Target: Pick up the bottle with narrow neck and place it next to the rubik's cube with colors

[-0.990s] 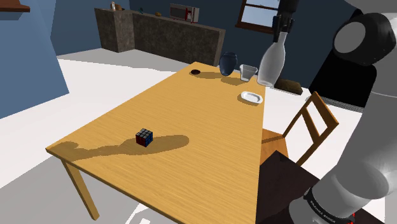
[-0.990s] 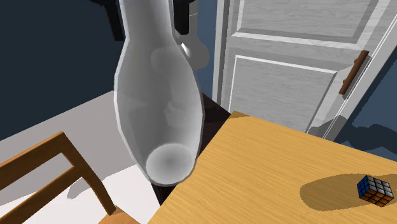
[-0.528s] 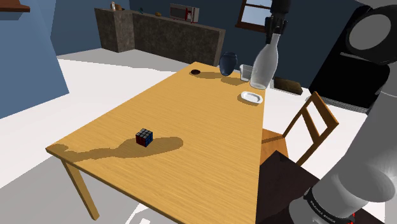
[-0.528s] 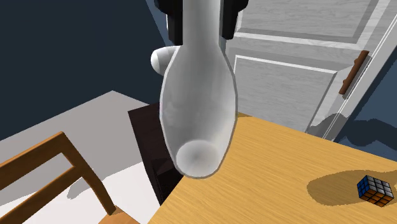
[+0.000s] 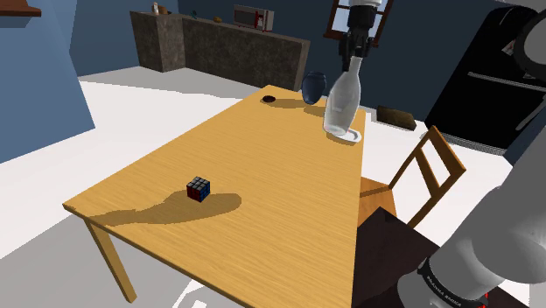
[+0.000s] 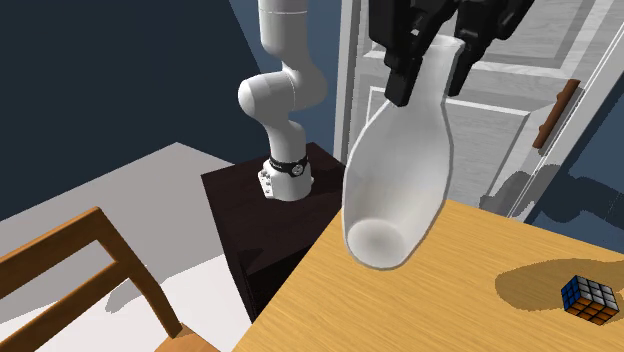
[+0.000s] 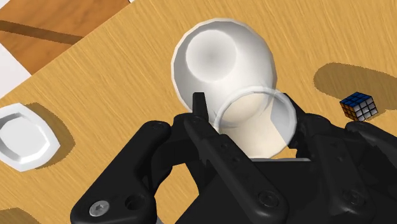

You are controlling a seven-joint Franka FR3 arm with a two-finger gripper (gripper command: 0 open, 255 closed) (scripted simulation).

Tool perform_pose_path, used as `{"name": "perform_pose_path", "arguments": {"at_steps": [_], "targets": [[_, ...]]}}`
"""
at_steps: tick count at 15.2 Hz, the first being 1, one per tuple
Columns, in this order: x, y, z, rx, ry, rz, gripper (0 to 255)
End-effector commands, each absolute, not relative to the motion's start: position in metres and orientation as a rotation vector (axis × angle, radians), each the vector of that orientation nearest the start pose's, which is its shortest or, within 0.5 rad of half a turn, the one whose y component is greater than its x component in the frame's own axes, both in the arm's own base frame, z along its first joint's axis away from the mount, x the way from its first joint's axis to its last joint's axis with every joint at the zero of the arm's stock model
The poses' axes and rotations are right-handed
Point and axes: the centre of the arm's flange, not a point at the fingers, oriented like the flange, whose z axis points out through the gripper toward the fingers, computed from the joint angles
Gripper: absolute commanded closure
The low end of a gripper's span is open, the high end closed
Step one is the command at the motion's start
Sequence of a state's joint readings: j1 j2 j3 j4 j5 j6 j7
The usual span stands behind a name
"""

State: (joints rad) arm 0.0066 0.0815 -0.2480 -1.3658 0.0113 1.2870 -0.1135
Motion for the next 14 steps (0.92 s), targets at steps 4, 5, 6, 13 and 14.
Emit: {"name": "perform_pose_path", "arguments": {"at_steps": [4,5,6,13,14], "targets": [[0.541,-0.062,0.626,-3.107,0.199,0.244,255],[0.543,-0.050,0.622,-3.107,0.199,0.244,255],[0.545,-0.038,0.617,-3.107,0.199,0.244,255],[0.559,0.047,0.583,-3.107,0.199,0.244,255],[0.561,0.060,0.578,-3.107,0.199,0.244,255]]}}
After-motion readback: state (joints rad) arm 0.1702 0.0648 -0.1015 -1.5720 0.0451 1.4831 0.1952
